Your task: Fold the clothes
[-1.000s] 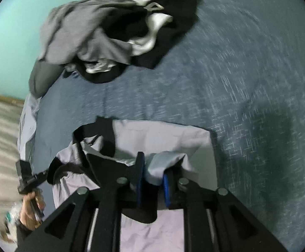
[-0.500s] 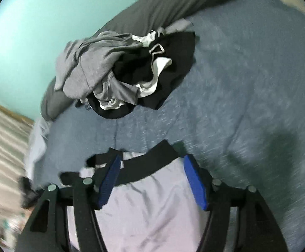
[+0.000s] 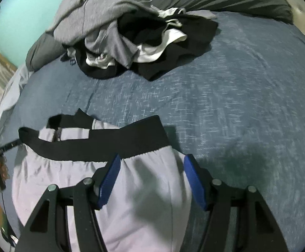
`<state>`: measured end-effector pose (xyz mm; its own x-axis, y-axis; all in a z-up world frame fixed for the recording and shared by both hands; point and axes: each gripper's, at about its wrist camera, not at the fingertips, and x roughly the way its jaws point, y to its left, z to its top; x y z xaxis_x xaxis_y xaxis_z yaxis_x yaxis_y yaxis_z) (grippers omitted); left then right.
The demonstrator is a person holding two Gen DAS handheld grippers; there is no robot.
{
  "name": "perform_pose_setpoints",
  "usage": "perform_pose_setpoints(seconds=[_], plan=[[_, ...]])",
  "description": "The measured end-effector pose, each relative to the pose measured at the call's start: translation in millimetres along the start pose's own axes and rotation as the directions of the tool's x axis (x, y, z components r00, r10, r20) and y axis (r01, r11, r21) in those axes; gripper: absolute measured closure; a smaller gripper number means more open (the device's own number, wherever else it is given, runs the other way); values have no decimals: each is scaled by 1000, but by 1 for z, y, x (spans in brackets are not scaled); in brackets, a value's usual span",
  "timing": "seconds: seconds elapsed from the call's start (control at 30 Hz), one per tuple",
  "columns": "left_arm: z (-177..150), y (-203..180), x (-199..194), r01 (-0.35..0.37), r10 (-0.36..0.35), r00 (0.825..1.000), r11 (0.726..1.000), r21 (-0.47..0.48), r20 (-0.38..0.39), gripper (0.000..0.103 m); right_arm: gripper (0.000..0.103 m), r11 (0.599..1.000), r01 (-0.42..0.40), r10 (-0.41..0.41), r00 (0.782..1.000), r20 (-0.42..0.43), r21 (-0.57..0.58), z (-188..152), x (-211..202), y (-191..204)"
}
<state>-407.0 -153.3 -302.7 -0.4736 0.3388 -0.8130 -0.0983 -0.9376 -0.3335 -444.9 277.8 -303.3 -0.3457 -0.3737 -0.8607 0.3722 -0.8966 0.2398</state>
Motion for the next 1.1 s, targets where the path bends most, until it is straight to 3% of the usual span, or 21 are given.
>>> perform_pose_setpoints(seconds=[0.07, 0.13, 0.17, 0.2, 0.3, 0.4, 0.6, 0.97, 1.1], plan=[[1, 1, 4, 5, -5, 1000, 1000, 7, 2, 47, 41, 1000, 13, -13, 1000, -8, -23, 1, 9, 2], [2, 3, 8, 13, -13, 1000, 1000, 9, 6, 47, 59, 999, 18, -18, 1000, 4, -42, 1, 14, 4], [2, 3, 8, 26, -26, 1000, 1000, 14, 14, 55, 68, 999, 25, -24, 1000, 14, -45, 1, 14, 4], [3, 2, 9, 31, -31, 999, 999, 22, 13, 70, 78, 999, 31, -30, 999, 21, -45, 1, 14, 4], [3, -4, 7, 32, -33, 999, 998, 52, 19, 80, 90, 997, 47, -44, 998, 44, -67, -1, 9, 6], [5, -7, -4, 28, -31, 998, 998, 64, 56, 85, 92, 994, 62, -53, 994, 99, -87, 0, -6, 9], [19, -9, -28, 8, -13, 994, 999, 50, 105, 86, 92, 991, 106, -91, 981, 174, -84, 13, -30, 14], [33, 4, 19, -70, 70, 997, 997, 15, 23, 86, 92, 984, 167, -162, 983, 91, -53, 29, 19, 9], [29, 2, 31, -102, 102, 995, 995, 21, -5, 81, 89, 980, 191, -187, 981, 58, -58, 27, 31, 12]])
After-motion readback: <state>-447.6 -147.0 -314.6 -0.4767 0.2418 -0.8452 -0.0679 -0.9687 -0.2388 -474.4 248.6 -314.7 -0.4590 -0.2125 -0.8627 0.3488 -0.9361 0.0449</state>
